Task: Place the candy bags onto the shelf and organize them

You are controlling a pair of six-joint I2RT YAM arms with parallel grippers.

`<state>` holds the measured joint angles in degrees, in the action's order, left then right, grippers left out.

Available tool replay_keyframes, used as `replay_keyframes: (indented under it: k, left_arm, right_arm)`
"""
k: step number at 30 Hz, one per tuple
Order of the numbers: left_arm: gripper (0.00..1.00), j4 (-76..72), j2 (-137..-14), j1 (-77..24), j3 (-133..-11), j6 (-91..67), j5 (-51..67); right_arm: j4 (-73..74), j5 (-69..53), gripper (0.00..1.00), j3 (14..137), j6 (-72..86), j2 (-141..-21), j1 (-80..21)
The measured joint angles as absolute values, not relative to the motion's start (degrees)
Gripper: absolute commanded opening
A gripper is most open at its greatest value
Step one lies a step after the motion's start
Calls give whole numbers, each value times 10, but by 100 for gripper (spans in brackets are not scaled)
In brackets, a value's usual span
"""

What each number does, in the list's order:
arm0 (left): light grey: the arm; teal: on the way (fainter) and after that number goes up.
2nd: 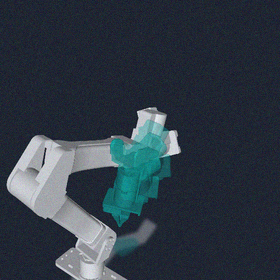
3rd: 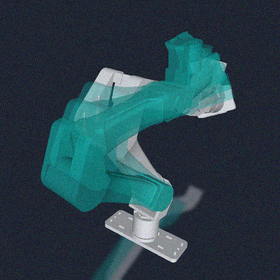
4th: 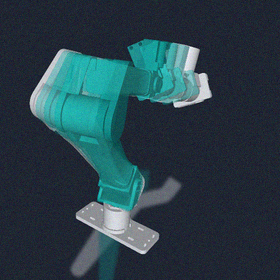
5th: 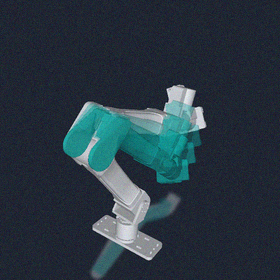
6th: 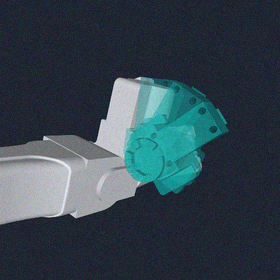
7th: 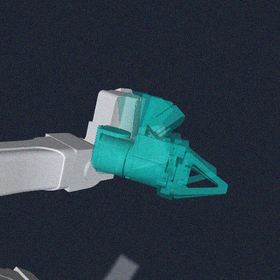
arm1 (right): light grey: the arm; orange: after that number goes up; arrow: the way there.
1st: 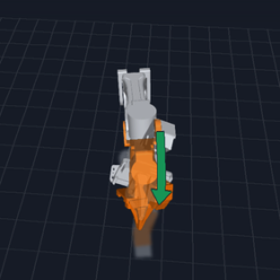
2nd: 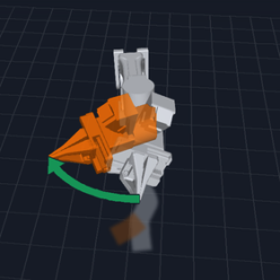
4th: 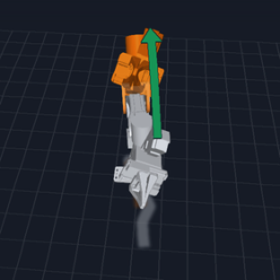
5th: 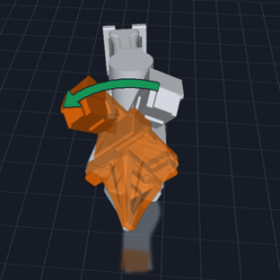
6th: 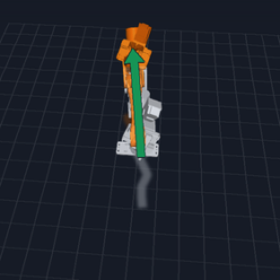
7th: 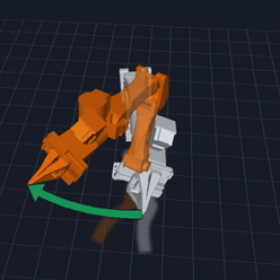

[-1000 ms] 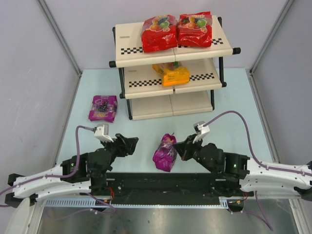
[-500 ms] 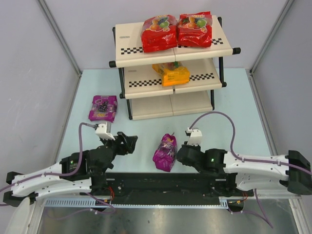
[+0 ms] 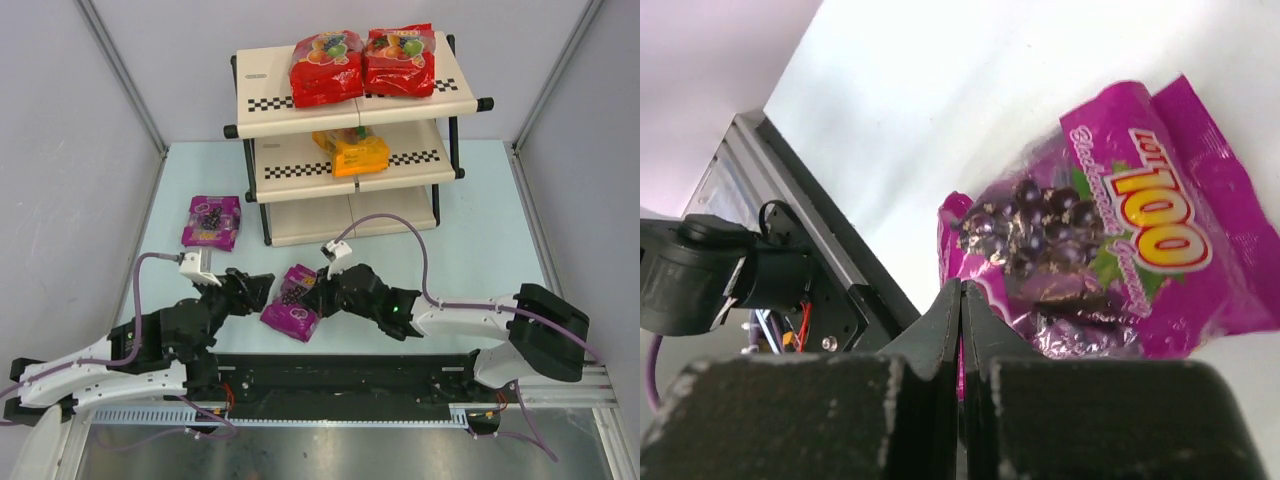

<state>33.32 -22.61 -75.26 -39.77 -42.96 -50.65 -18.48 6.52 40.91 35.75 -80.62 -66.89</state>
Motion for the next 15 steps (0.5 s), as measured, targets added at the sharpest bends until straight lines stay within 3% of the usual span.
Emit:
replay_keyframes:
  k: [3,5,6,7,9,15]
  left_arm:
    - [75,337,-225,-753,-397,-430,-507]
    - [76,336,-225,-753,-395,-430,-507]
    - [77,337,-226,-753,-393,-430,-507]
    - [78,338,-227,-753,-390,-430,-507]
    - [79,339,-238,-753,-389,-430,-509]
    - [82,337,-284,-753,-378,-436,-508]
  right_arm:
    - [-213,40,4,409,337,-812,-663]
    - [-201,55,25,409,322,-798,-682]
    - [-185,71,47,409,318,-785,-696]
    - [-171,83,53,409,318,-772,-705]
    - [-127,121,61,409,318,-737,-728]
    - [-77,242,69,394,407,-714,-790]
